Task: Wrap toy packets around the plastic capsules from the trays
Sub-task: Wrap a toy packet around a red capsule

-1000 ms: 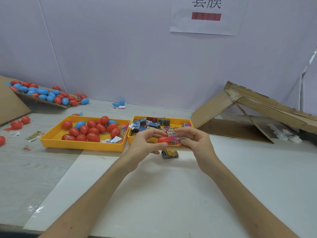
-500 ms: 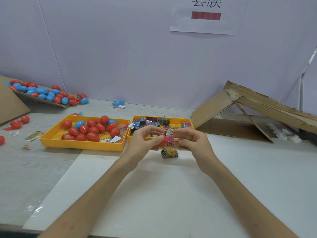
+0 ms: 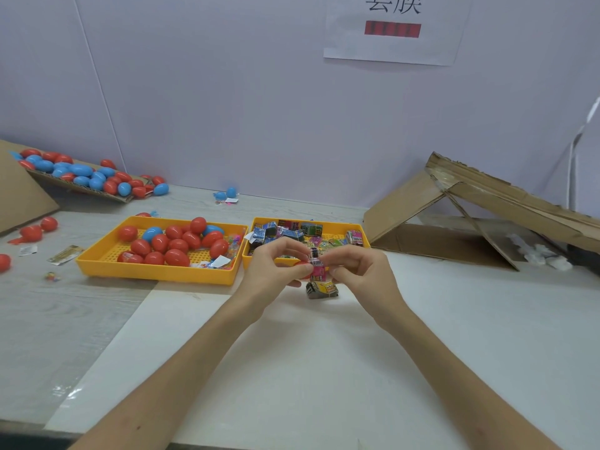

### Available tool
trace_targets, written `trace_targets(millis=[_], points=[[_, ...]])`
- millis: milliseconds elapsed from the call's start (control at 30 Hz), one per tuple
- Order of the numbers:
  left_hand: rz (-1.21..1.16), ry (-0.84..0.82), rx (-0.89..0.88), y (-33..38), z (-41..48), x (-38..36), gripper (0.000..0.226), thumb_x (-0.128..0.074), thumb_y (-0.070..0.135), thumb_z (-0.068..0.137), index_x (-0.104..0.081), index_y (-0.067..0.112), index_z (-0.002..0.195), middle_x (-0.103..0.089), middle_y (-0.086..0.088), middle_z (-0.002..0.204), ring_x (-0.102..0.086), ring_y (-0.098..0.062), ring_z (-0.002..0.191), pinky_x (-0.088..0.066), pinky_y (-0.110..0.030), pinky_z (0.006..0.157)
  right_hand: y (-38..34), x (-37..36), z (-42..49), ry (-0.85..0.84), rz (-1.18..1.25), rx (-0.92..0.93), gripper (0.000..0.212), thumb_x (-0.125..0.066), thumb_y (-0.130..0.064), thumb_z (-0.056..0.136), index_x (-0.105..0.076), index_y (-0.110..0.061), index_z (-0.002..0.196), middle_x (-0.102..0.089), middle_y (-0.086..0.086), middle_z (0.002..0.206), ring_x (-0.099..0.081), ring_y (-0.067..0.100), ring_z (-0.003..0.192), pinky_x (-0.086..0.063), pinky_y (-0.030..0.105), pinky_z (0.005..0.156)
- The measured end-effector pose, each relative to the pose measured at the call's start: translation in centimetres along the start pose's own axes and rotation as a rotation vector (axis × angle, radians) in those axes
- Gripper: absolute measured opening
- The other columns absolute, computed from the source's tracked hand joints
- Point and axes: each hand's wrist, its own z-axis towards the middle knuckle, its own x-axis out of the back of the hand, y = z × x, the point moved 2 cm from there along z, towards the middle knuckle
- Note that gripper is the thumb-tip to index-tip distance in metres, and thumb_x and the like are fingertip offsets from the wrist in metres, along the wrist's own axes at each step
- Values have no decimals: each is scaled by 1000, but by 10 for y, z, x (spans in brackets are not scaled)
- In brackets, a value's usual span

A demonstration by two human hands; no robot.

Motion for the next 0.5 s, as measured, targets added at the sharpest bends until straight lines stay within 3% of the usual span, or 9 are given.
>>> trace_targets(millis=[133, 300, 500], points=[[-24, 24, -6, 1, 0, 2, 23, -80, 2, 82, -71, 20, 93, -72, -1, 96, -74, -17, 77, -61, -28, 65, 1, 3, -1, 103, 23, 52, 27, -67, 9, 86, -77, -16, 83, -76, 5, 85, -75, 23, 86, -61, 36, 78], [-1, 55, -63, 3, -2, 0, 25, -83, 3, 79, -70, 21, 90, -71, 1, 92, -74, -17, 76, -58, -25, 62, 3, 2, 0, 81, -5, -24, 13, -80, -6, 83, -77, -16, 89, -77, 2, 88, -74, 18, 86, -58, 28, 75], [31, 53, -110, 2, -3, -3, 24, -84, 4, 78, -69, 21, 88, -71, 4, 89, -75, -19, 76, -61, -29, 66, 6, -2, 0, 102, 76, -113, 19, -80, -3, 82, -73, -12, 97, -75, 7, 91, -73, 21, 86, -59, 29, 73]])
